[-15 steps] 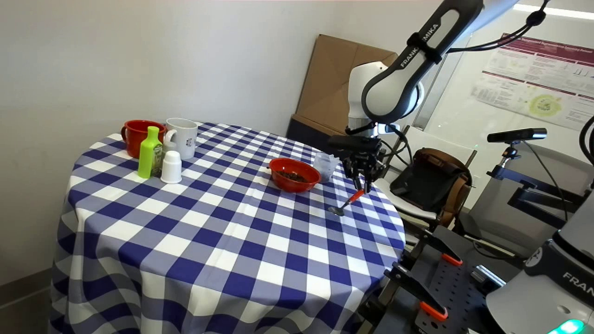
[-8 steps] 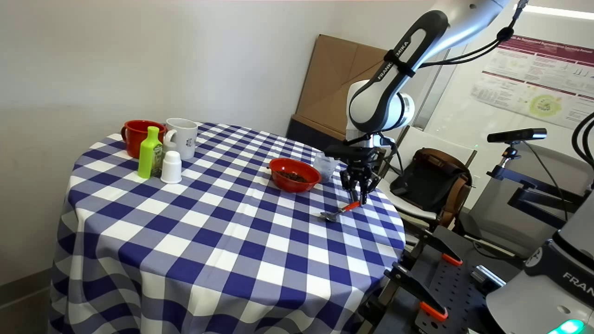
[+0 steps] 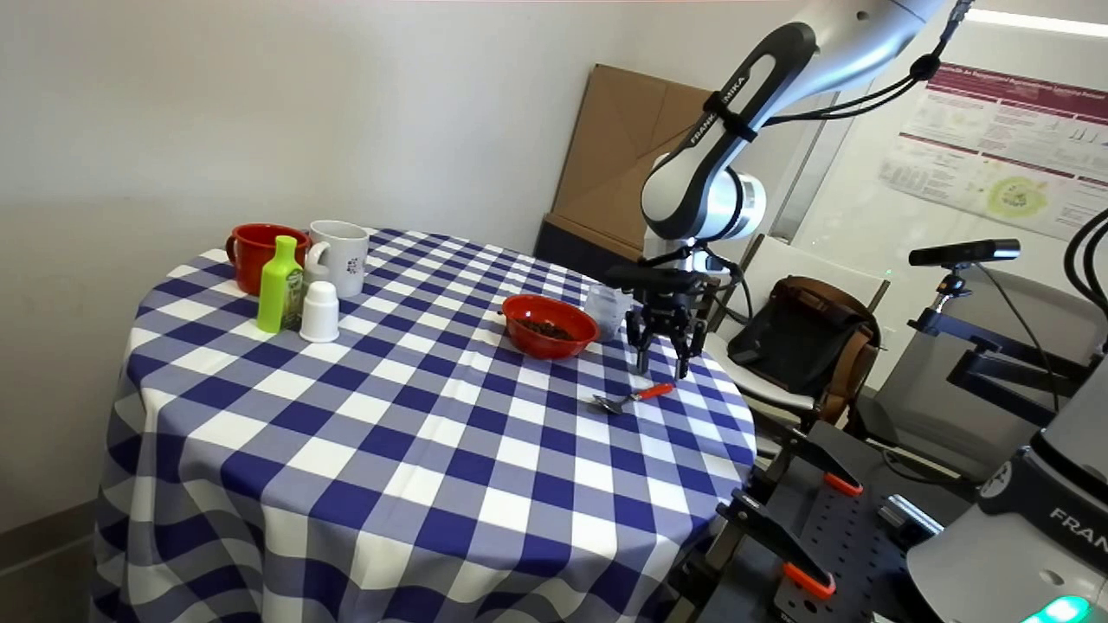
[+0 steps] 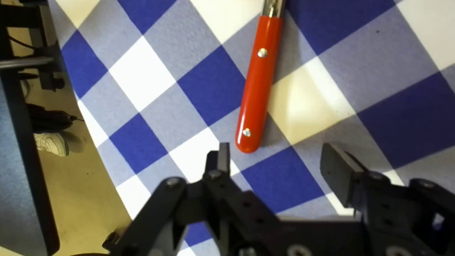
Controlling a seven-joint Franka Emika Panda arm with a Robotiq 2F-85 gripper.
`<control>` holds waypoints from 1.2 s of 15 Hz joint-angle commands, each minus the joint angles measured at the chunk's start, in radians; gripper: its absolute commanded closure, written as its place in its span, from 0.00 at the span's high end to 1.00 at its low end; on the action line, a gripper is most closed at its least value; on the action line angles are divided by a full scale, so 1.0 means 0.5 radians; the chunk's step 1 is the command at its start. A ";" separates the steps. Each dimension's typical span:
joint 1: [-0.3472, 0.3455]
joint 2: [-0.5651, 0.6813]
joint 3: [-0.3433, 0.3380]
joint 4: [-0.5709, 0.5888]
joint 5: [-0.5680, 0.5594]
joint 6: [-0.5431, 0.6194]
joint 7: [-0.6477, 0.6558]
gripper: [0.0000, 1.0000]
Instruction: Pick up the spoon, take one spoon of the objects from the red bowl and it in the measuring cup
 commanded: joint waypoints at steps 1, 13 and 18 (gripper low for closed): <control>0.094 -0.206 -0.119 -0.051 -0.080 -0.083 -0.126 0.98; 0.129 -1.336 -0.122 -0.671 -1.013 -0.219 -0.612 1.00; 0.096 -1.752 -0.004 -0.761 -0.503 -0.302 -1.255 1.00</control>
